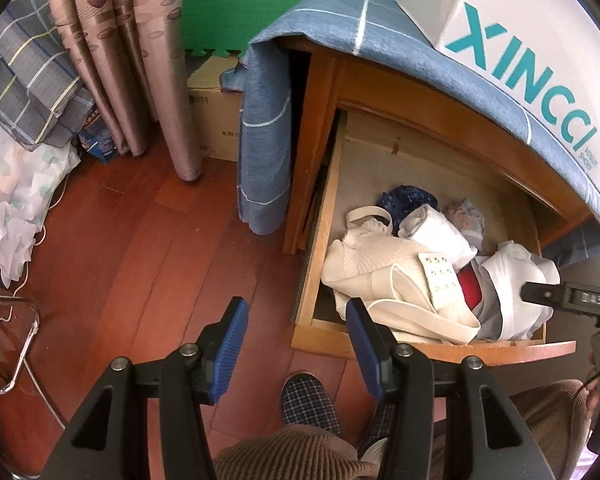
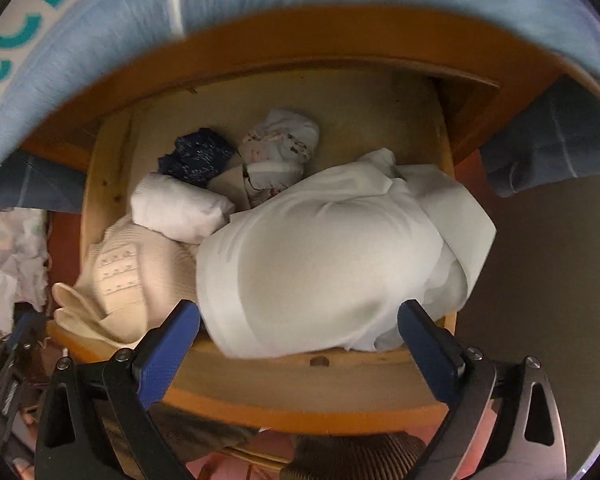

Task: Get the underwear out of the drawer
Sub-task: 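Move the open right tool back down to the drawer, then grasp the white bra cup with the right tool inside the drawer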

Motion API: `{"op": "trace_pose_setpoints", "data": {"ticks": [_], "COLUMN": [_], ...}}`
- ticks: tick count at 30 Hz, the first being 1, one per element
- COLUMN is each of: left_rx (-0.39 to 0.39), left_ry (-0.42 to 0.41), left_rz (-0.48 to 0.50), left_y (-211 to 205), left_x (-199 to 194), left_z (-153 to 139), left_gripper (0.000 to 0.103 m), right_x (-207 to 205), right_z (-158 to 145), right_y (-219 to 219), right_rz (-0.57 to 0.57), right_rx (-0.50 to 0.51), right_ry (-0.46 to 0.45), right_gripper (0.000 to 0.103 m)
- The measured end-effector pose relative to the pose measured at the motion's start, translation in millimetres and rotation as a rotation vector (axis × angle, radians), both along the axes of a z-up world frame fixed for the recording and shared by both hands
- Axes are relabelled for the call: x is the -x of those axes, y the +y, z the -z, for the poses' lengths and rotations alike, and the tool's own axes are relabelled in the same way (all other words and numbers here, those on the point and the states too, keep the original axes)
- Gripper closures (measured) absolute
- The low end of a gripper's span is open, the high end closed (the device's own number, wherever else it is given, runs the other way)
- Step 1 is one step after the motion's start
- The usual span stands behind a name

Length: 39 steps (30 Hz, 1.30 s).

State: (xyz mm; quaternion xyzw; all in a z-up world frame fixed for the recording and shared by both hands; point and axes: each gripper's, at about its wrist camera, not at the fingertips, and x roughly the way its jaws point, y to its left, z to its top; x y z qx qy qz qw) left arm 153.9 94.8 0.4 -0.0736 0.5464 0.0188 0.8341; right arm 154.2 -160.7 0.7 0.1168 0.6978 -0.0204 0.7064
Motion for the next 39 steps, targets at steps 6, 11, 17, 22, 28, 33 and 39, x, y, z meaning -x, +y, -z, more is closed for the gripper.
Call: {"op": "trace_pose_setpoints", "data": {"ticks": [6, 11, 17, 22, 28, 33, 39], "left_rx": [-0.023, -0.060, -0.069, -0.101, -0.139, -0.130, -0.140], "left_ry": [0.012, 0.025, 0.052, 0.066, 0.084, 0.113, 0.144], "left_rz": [0.091, 0.198, 0.295, 0.372, 0.480, 0.533, 0.566], "left_y": [-15.4, -34.5, -47.5, -58.7, -68.9, -76.2, -89.1], "left_x": [-2.1, -4.0, -5.3, -11.4, -21.4, -29.5, -36.6], "left_z": [0.6, 2.4, 6.3, 5.9, 4.2, 7.1, 16.2], "left_gripper": [0.051, 0.051, 0.051, 0.051, 0.051, 0.051, 0.051], "right_x": [-2.1, -2.7, -7.6, -12.1, -15.2, -17.5, -14.6], "right_z": [17.3, 20.5, 34.0, 41.5, 51.0, 61.9, 56.1], "right_y": [6.8, 4.3, 1.2, 9.2, 12.0, 3.4, 5.2], "right_rz": [-0.061, -0.104, -0.121, -0.201, -0.239, -0.209, -0.223], "right_rx": [0.034, 0.051, 0.057, 0.073, 0.053, -0.003, 0.015], "right_ry": [0.041, 0.036, 0.070, 0.091, 0.123, 0.148, 0.123], "right_gripper": [0.005, 0.004, 0.004, 0.004, 0.009, 0.049, 0.076]}}
